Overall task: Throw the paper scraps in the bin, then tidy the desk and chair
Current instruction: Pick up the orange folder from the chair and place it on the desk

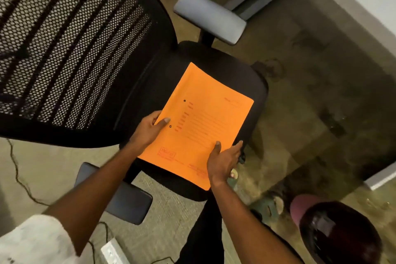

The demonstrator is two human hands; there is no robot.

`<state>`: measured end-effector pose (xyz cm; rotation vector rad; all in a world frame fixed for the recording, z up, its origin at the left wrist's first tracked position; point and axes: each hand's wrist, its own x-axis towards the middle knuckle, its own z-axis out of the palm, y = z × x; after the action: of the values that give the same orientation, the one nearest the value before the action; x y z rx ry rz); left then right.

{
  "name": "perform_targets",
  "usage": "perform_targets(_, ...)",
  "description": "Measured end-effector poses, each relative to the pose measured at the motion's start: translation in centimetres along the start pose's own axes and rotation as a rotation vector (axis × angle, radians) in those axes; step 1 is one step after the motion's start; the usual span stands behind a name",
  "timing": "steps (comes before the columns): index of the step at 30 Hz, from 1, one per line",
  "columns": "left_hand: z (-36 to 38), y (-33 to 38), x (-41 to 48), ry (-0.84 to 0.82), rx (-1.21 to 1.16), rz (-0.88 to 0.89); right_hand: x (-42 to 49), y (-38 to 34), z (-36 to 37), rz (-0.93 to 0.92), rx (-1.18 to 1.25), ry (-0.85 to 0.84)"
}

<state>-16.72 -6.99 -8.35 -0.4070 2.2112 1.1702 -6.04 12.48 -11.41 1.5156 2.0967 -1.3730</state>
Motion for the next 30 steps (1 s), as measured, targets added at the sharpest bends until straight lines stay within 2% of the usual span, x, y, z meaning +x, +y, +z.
perform_targets(4,-1.1,3.5,-3.7,-0.147,-0.231,0.056,0.2,-0.4,-2.6,0.027,0.199,-0.061)
perform_targets(8,-2.3,6.9,-7.6,-0.306,-0.263,0.143,-0.7,-1.8,-6.6,0.07,0.454,-0.249)
perform_targets(10,-2.8,8.4,-9.0,-0.315,-0.258,0.156,-1.2,-2.5,-8.2,0.051,0.535,-0.368)
perform_targets(12,-3.3,10.6,-9.8,-0.248,-0.287,0.175,-1.8,-3.9,-11.1,0.008,0.523,-0.387)
perform_targets(15,-3.3,12.1,-9.8,-0.078,-0.252,0.148,-2.4,-5.8,-14.1,-0.074,0.406,-0.292)
perform_targets(20,1.0,17.6,-10.3,-0.042,-0.01,0.166,-4.2,-10.1,-21.7,-0.125,0.27,0.02)
perform_targets(24,4.8,24.2,-12.3,-0.032,0.046,0.304,-6.0,-13.4,-28.4,-0.169,0.177,0.15)
perform_targets(27,5.8,29.2,-13.1,0.023,0.088,0.441,-6.6,-15.8,-32.6,-0.246,0.217,0.213)
perform_targets(30,7.0,35.7,-14.8,0.071,0.029,0.541,-7.0,-18.1,-37.5,-0.336,0.308,0.333)
